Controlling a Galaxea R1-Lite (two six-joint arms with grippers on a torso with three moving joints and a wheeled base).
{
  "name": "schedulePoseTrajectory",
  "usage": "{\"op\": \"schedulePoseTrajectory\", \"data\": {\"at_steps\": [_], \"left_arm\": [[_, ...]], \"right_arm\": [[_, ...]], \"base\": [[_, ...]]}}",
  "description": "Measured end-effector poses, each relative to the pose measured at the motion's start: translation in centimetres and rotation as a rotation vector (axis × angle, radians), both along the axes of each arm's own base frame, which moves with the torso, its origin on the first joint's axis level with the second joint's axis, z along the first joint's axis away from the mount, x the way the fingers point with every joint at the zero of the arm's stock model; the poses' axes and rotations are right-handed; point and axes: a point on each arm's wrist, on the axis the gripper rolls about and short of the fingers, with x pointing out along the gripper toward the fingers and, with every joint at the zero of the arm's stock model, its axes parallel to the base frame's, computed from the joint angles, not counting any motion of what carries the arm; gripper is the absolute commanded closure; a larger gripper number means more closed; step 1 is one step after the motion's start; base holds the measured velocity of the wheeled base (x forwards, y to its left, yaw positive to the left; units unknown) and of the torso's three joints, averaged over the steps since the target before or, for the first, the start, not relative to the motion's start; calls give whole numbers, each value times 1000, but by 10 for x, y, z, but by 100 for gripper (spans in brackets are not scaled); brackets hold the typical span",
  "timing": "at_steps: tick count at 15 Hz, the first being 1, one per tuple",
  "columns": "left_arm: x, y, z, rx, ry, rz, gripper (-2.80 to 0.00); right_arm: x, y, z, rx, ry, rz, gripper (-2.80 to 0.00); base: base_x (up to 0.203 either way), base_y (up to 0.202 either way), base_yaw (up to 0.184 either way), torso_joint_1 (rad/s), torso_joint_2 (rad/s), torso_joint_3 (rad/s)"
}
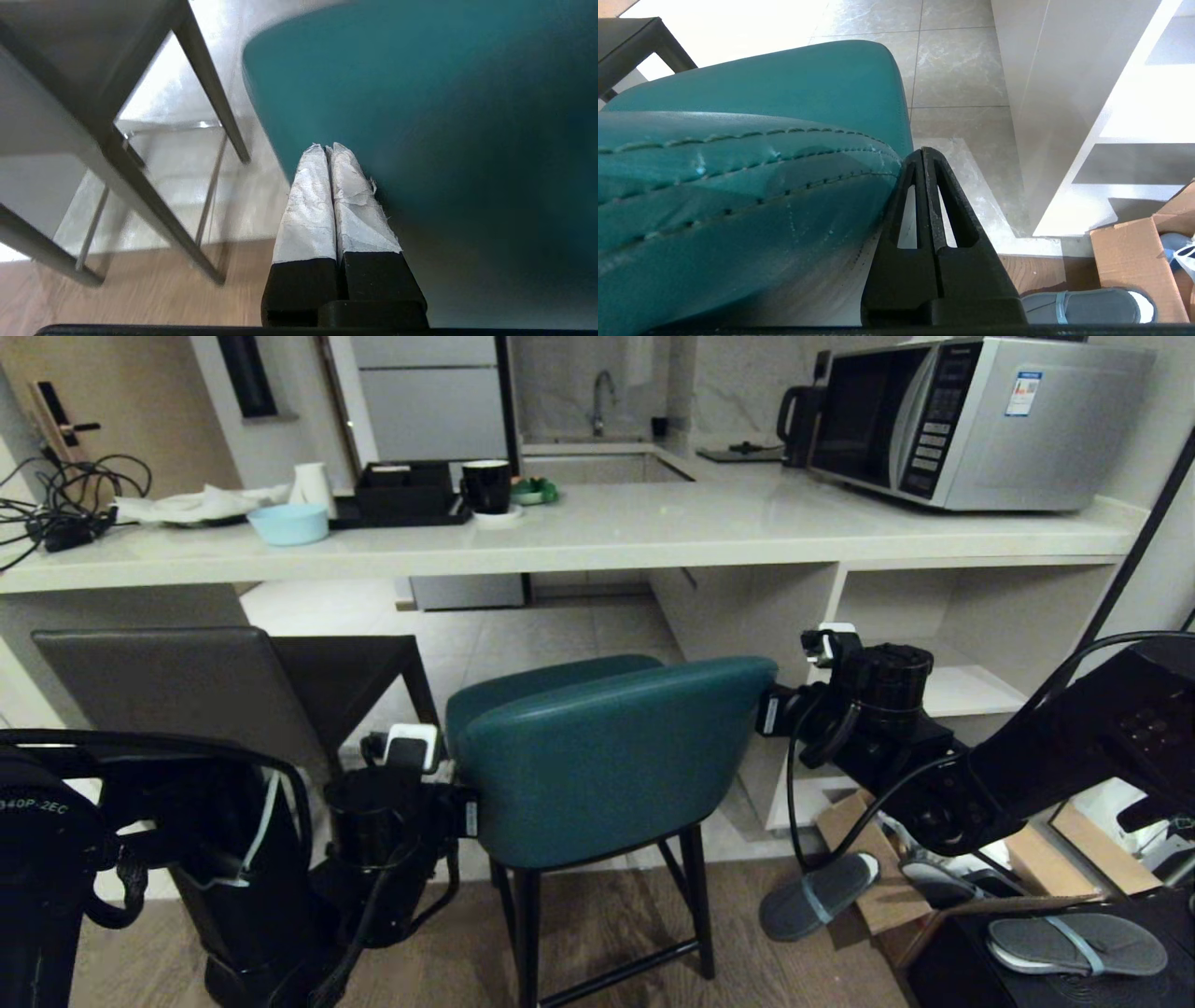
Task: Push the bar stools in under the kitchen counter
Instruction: Push the blue chair back under the dining table
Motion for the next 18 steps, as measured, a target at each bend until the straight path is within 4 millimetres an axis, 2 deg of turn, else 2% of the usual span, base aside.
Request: {"op": "schedulePoseTrajectory", "data": {"at_steps": [2,5,9,13,18], "left_arm": [[19,1,2,4,5,30,0],[50,14,10,9,14,97,0],[75,30,12,20,32,155,0],[93,42,10,18,26,199,0],[89,35,9,13,35,147,0]], "right_arm": [[1,-1,-1,2,-6,-2,0],[5,-3,-3,5,-11,-3,0],[14,-12,-7,6,-17,-34,0],[18,-16,-9,7,-14,-45,0],[18,-17,-7,8,-19,-50,0]], "base": [[0,0,0,0,0,0],[0,0,0,0,0,0],[0,0,0,0,0,0],[0,0,0,0,0,0],[0,0,0,0,0,0]]}}
